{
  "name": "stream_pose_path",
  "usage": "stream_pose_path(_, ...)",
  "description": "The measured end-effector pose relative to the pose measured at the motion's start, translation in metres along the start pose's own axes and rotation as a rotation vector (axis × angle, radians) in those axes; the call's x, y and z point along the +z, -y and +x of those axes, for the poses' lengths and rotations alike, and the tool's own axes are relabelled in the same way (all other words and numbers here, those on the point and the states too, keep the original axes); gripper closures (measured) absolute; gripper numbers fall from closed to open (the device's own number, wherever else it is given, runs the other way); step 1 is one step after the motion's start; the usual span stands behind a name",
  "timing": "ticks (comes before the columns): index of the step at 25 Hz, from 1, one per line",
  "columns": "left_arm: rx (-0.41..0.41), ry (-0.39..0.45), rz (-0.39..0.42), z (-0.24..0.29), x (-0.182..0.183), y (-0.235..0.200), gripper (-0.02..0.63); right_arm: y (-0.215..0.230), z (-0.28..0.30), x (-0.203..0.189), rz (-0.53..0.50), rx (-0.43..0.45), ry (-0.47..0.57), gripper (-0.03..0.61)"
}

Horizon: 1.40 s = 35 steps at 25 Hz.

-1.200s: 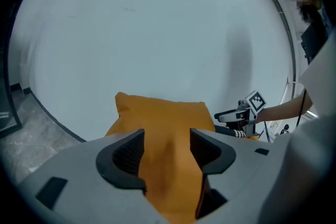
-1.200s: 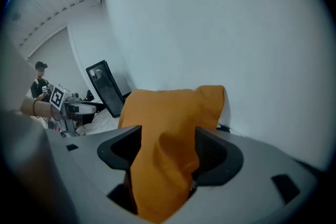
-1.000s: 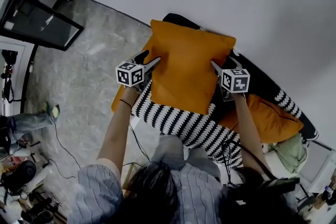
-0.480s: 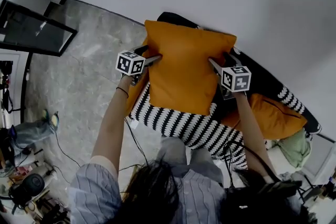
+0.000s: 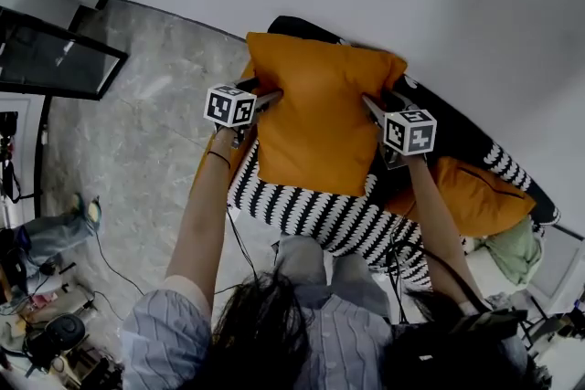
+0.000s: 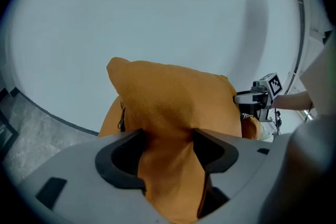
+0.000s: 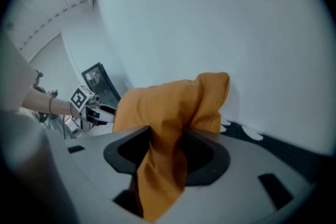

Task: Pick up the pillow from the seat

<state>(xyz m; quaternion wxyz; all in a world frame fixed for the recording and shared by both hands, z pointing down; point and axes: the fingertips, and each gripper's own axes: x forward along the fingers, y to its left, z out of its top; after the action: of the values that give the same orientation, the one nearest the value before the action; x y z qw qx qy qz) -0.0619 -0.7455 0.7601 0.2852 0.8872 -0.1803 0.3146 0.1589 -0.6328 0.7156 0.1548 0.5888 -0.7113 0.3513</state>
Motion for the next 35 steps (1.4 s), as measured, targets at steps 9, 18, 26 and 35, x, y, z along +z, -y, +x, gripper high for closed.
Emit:
stream_pose_path(9,0.004,0.162,-0.101,-0.032,-0.004,0.029,0.409,-0.012,-0.022,-0.013,-0.043,0.001,-0.048,0.472)
stream_pose_path(18,0.029,0.333,-0.214,-0.075,-0.015,0.066,0.505,-0.035,-0.069,-0.029,-0.045,0.030,0.005,0.489)
stream_pose_path(26,0.054,0.390,-0.123,-0.140,-0.011,0.105,0.516,-0.071,-0.117,0.003,-0.115,0.049,0.124,0.489)
stream_pose_path(35,0.131,0.577,-0.064,-0.220,0.016,0.158,0.523,-0.113,-0.185,0.058,-0.257,0.112,0.278,0.489)
